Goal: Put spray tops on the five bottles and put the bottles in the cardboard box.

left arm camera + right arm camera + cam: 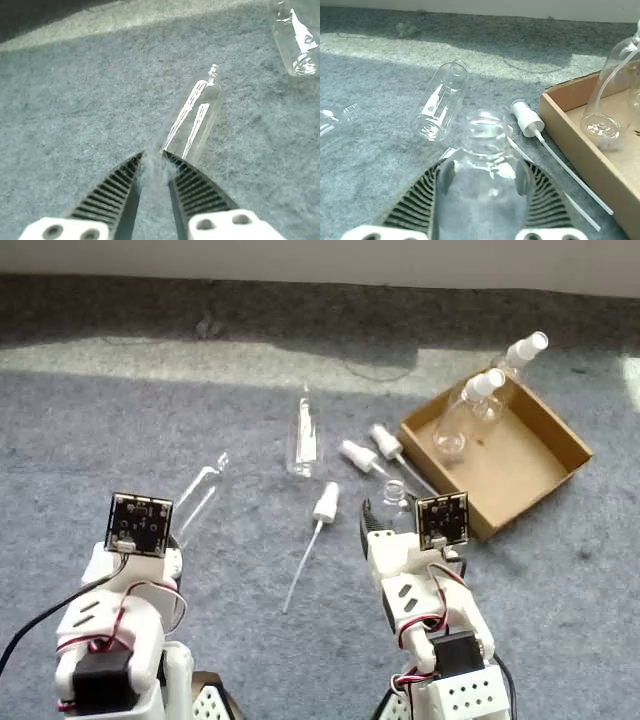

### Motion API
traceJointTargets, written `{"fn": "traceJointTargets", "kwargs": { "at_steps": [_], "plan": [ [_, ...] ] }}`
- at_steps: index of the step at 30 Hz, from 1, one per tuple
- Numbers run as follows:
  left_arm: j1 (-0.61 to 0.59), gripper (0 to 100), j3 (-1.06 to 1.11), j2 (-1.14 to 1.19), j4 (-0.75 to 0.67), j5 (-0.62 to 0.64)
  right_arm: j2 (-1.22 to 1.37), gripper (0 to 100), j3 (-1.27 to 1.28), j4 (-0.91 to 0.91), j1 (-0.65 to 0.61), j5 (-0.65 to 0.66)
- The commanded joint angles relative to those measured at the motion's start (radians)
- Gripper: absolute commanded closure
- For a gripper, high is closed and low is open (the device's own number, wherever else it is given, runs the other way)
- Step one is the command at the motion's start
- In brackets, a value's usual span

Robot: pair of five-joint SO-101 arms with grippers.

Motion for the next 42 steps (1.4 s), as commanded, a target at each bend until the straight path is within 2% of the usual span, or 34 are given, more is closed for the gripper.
{"fn": "traceJointTargets", "kwargs": {
  "at_steps": [1, 8, 14, 18, 27, 33, 37, 42],
  "plan": [
    [0.016, 100, -0.200, -0.002, 0.075, -0.046, -0.015, 92.5, 0.177, 0.005, -0.008, -0.008],
    [0.015, 100, -0.280, 0.019, 0.135, -0.072, -0.007, 92.5, 0.177, 0.007, -0.008, -0.008],
    [0.015, 100, -0.282, 0.246, 0.129, -0.074, -0.007, 92.5, 0.177, 0.007, -0.008, -0.008],
    [0.022, 100, -0.320, 0.394, 0.069, -0.072, -0.007, 92.5, 0.177, 0.007, -0.008, -0.008],
    [0.344, 100, -0.484, 0.702, 0.058, -0.063, -0.010, 92.5, 0.177, 0.007, 0.022, -0.008],
    [0.456, 100, -0.605, 0.961, 0.026, 0.061, -0.015, 92.5, 0.177, 0.005, 0.079, -0.008],
    [0.533, 100, -0.664, 1.139, -0.035, 0.075, -0.015, 92.5, 0.177, 0.005, 0.101, -0.008],
    [0.559, 100, -0.734, 1.349, -0.127, 0.075, -0.016, 92.5, 0.177, 0.005, 0.119, -0.008]
  ]
}}
